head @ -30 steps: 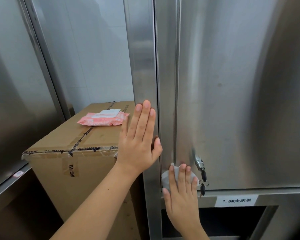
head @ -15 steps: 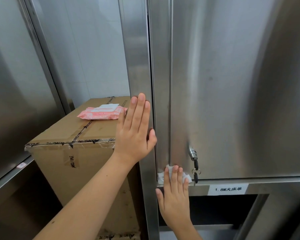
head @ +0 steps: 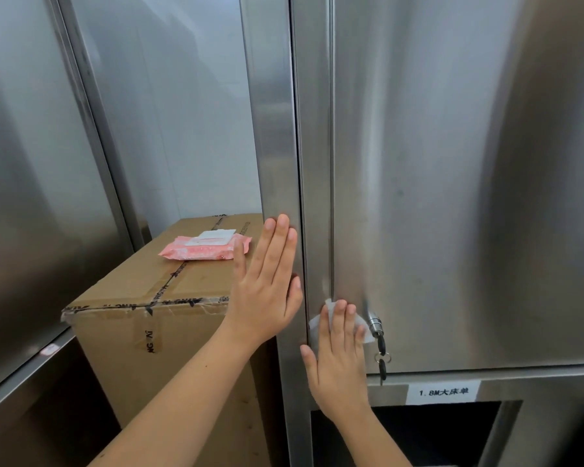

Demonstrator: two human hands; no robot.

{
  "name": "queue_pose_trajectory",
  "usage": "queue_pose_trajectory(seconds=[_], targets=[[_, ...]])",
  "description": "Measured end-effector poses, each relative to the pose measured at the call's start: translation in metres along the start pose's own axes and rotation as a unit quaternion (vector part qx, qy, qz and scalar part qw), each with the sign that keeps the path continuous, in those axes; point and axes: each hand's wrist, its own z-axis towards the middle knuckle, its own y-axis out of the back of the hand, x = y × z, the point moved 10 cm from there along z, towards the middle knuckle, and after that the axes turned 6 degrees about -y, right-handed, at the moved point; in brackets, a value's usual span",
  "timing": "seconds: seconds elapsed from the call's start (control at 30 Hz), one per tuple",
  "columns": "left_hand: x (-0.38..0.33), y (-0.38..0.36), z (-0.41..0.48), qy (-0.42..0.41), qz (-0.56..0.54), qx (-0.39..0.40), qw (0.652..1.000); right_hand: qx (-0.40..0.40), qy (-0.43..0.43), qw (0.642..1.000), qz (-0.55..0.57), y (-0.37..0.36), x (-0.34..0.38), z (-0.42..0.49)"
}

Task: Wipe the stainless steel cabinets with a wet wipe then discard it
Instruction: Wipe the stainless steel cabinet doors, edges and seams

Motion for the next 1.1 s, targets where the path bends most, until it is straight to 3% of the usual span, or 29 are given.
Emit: queue_pose_trajectory(seconds=[0.7, 1.1], targets=[[0.067, 0.057, 0.135, 0.018, -0.062, -0.094, 0.993, -0.155, 0.074, 0.985, 0.014, 0.157, 0.051, 0.182], [0.105, 0.09, 0.226, 0.037, -0.018, -0.098, 0.994, -0.17, 0.109, 0.979, -0.014, 0.233, 0.082, 0.274]])
